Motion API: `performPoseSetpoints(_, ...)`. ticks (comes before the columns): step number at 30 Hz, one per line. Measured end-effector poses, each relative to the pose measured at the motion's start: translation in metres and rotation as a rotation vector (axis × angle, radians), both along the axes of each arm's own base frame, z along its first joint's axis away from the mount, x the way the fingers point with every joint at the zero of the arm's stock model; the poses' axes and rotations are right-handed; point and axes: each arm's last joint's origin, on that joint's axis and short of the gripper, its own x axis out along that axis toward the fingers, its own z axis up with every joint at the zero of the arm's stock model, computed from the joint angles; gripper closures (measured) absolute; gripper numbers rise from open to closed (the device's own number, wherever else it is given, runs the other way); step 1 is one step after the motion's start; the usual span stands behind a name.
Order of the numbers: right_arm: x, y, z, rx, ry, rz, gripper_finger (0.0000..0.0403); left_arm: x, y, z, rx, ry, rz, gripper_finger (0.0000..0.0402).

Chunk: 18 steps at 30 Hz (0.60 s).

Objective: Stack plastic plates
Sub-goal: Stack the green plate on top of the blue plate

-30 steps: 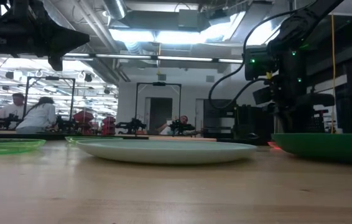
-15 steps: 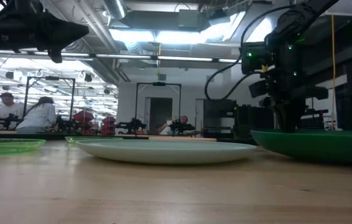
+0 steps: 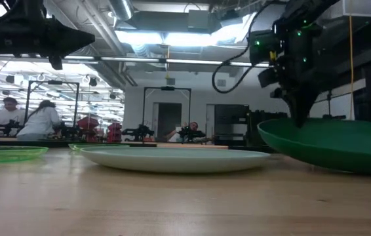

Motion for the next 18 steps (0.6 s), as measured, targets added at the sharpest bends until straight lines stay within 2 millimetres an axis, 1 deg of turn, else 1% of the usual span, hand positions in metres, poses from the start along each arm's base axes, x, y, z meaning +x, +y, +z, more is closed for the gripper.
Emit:
performPoseSetpoints(5,0.007,-0.003,0.025,-0.039,-0.073,-0.001,0.0402,0.001,-0.001,-0.004,-0.013,0.035,-0.037,0.0398)
performPoseSetpoints(9,0.012,-0.004,0.046,-0.034,-0.127,-0.018,0.0402,0.001,0.001,-0.005,-0.024,0.048,0.014,0.0398)
performPoseSetpoints(11,0.014,-0.005,0.055,-0.032,-0.145,-0.025,0.0403,0.002,0.001,-0.007,-0.035,0.063,0.014,0.0398)
performPoseSetpoints(15,0.017,-0.005,0.068,0.008,-0.191,-0.045,0.0403,0.002,0.001,-0.009,-0.048,0.077,0.009,0.0398)
performPoseSetpoints(18,0.022,-0.004,0.072,0.067,-0.261,-0.085,0.0403,0.002,0.001,-0.008,-0.048,0.071,0.010,0.0398)
